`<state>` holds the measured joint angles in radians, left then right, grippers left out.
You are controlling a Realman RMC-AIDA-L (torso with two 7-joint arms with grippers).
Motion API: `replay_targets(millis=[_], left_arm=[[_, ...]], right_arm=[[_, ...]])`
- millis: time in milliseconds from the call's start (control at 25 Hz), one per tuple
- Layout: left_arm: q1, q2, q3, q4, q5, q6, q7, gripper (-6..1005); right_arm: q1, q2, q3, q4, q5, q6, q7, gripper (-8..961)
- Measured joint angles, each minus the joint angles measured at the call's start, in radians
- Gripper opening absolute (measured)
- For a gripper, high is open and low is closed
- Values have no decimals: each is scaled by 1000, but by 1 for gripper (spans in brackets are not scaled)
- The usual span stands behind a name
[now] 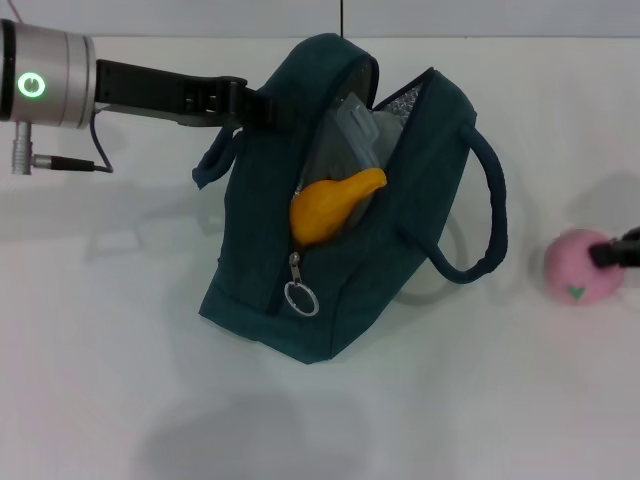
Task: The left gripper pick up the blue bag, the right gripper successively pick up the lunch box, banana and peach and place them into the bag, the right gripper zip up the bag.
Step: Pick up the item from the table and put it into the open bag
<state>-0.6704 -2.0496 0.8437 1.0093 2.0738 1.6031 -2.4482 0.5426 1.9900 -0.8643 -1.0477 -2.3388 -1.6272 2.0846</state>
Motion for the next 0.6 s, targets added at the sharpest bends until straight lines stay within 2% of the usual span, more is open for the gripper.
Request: replay_targets(millis=[160,280,480,600], left_arm=[[3,-1,0,0,-2,1,0,47],[5,-1,0,1,-21,5,0,47],[0,3,6,4,-64,17,-5,47],[-9,5,6,5,-87,30,-8,47]], right_arm=[[-28,-4,191,1,102,-27,-58,56],[-75,-18,310,26,327,-68,-159,36],[-119,-36,321,170,775,-231,-444,30],[-84,-29,315,254,866,-336,-571,30]])
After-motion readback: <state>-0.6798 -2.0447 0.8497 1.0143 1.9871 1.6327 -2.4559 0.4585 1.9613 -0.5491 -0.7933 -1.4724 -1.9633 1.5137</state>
